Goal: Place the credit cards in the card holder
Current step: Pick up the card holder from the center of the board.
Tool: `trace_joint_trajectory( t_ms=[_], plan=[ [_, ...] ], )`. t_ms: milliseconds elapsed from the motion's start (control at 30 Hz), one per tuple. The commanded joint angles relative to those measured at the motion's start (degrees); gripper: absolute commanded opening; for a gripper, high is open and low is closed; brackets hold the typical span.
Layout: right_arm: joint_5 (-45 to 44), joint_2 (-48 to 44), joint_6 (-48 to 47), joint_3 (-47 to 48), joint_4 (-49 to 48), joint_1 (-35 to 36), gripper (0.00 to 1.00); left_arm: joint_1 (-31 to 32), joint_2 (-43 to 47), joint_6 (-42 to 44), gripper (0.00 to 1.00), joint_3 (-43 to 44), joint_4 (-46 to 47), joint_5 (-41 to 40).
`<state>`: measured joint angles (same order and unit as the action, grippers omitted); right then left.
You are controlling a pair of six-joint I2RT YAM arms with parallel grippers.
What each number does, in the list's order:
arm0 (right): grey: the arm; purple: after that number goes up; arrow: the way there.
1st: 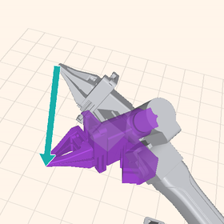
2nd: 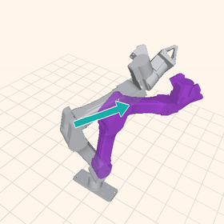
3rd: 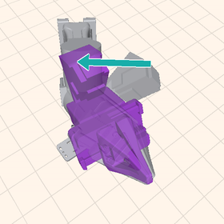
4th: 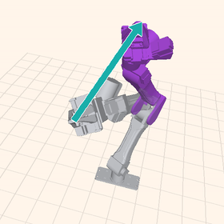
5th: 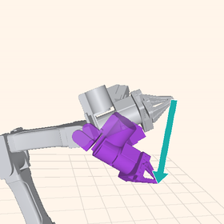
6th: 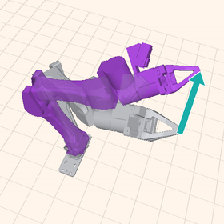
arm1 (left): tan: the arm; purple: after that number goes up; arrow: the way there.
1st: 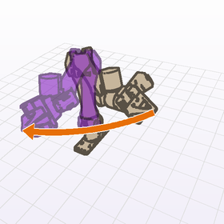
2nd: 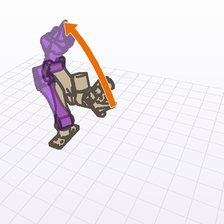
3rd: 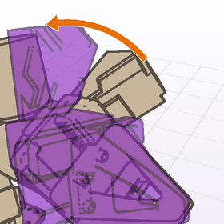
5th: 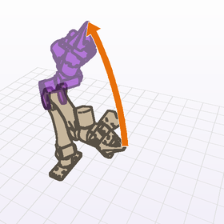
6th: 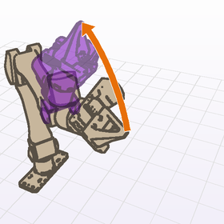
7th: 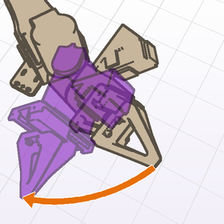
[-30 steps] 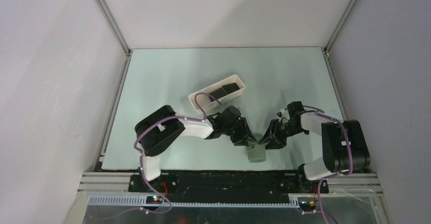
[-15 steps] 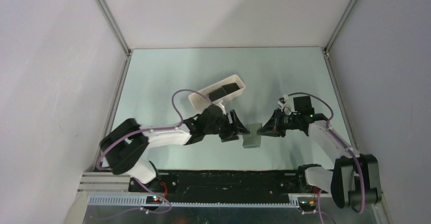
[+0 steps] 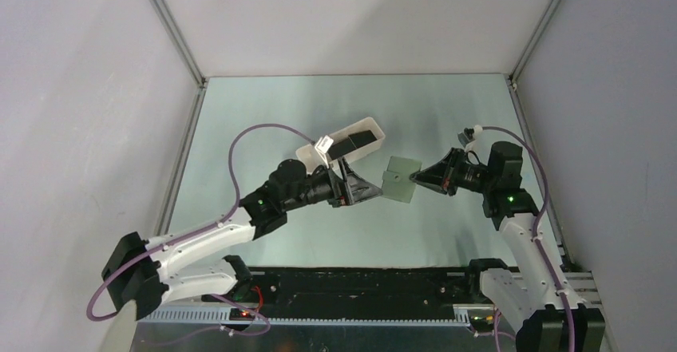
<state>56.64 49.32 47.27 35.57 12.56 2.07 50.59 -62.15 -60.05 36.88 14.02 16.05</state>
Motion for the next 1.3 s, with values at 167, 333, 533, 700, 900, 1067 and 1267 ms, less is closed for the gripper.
trace_joint_trajectory(
  t_ms=[167,333,533,700,900,1067,1267],
  plan=[
    [6.08,-0.89,16.54,4.95,-17.95,4.13,0.0,-0.18,-5.88,3.12,0.98,7.03,4.97,7.23],
    [5.22,-0.76,17.48,6.01,-17.97,6.8,0.0,-0.22,-8.66,1.84,0.82,7.89,8.56,8.51],
    [3.96,-0.59,14.78,6.03,-14.4,7.51,0.05,-0.23,-7.87,0.56,0.31,6.41,12.48,9.25],
    [3.49,-0.37,12.96,6.0,-12.9,7.86,0.46,-0.23,-5.98,0.81,0.0,4.8,13.47,9.83],
    [3.09,-0.26,8.5,6.0,-7.2,7.43,0.9,0.55,-4.33,1.91,0.0,4.81,14.21,13.87],
    [6.24,0.83,9.61,5.98,-9.98,7.92,0.91,1.92,-3.82,2.83,0.0,5.9,14.74,17.01],
    [8.99,1.0,16.35,5.99,-22.26,11.34,0.52,2.78,-5.5,2.49,0.0,6.89,15.02,18.08]
  ],
)
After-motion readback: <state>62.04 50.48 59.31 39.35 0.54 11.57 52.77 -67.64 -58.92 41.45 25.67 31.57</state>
